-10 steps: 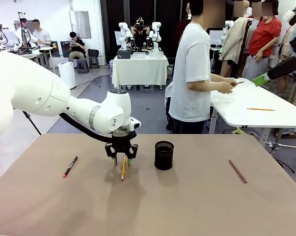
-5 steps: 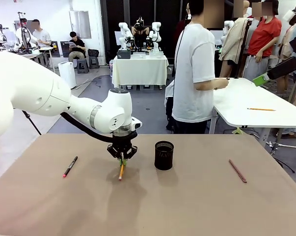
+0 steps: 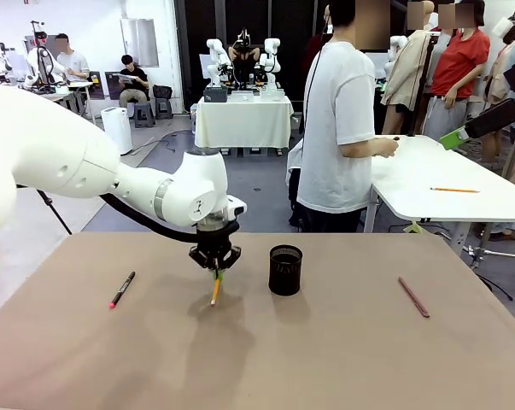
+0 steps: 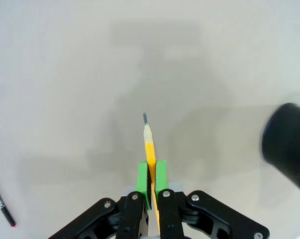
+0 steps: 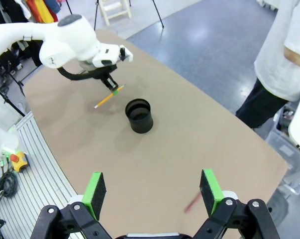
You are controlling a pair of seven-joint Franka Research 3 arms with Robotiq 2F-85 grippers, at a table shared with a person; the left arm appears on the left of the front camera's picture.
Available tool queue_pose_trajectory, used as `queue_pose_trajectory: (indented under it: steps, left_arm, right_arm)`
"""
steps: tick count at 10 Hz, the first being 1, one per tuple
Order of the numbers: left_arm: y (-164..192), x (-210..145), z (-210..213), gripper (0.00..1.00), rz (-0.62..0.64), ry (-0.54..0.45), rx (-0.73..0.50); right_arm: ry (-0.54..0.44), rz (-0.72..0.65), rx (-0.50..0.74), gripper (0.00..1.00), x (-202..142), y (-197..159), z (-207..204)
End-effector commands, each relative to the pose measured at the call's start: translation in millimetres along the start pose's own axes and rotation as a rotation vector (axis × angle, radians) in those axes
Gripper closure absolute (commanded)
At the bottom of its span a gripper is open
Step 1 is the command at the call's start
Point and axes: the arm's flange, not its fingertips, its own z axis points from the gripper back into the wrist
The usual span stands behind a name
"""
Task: Place the pens into the pen holder.
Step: Pick up a writing instrument from the table and place it into the Pen holder.
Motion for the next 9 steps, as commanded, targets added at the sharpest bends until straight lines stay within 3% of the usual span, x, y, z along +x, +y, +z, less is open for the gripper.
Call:
queue_pose_trajectory:
  steps: [1,4,6,9]
  left_arm:
    - [21.8,-9.4,49.6,1.00,-0.013,-0.028,-0.252]
    - [28.8,-14.2,116.9,1.00,-0.164,-0.164,-0.574]
    - [25.1,-23.1,151.9,1.00,-0.338,-0.376,-0.766]
    - [12.8,-32.8,160.9,1.00,-0.579,-0.723,-0.775]
  right_arm:
    - [-0.025,0.005,0.018,0.00,-0.2,0.5,-0.3]
    - [-0.025,0.005,0.018,0.00,-0.2,0.5,-0.3]
    - [-0.025,0.005,0.018,0.00,-0.2,0.5,-0.3]
    - [-0.025,0.005,0.018,0.00,-0.2,0.5,-0.3]
